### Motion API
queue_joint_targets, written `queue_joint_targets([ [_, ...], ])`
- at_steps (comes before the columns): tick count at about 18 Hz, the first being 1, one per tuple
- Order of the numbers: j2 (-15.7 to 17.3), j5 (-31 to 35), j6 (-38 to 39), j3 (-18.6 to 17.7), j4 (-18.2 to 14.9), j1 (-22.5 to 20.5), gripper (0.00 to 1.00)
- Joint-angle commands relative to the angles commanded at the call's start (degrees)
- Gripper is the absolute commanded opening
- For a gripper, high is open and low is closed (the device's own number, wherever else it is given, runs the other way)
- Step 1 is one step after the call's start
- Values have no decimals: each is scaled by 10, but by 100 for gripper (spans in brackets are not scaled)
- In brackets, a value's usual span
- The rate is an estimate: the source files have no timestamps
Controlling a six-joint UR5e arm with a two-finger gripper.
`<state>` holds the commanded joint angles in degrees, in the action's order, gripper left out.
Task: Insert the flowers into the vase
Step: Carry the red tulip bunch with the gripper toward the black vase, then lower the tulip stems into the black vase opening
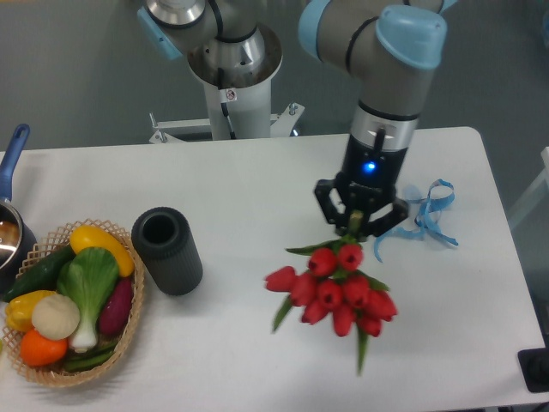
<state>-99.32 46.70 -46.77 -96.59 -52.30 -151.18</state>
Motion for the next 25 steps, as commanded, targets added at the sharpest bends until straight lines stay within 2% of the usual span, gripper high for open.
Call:
queue_joint_targets([
  [4,16,-22,2,-7,5,35,0],
  [5,20,-40,2,-20,29,41,0],
  [7,31,-119,1,-63,111,40,0],
  [8,36,-148,1,-77,132,39,0],
  [13,99,-182,0,-123,139,33,0],
  [15,114,-205,-5,-139,141,32,0],
  [25,106,-236,-14,-139,141,51,0],
])
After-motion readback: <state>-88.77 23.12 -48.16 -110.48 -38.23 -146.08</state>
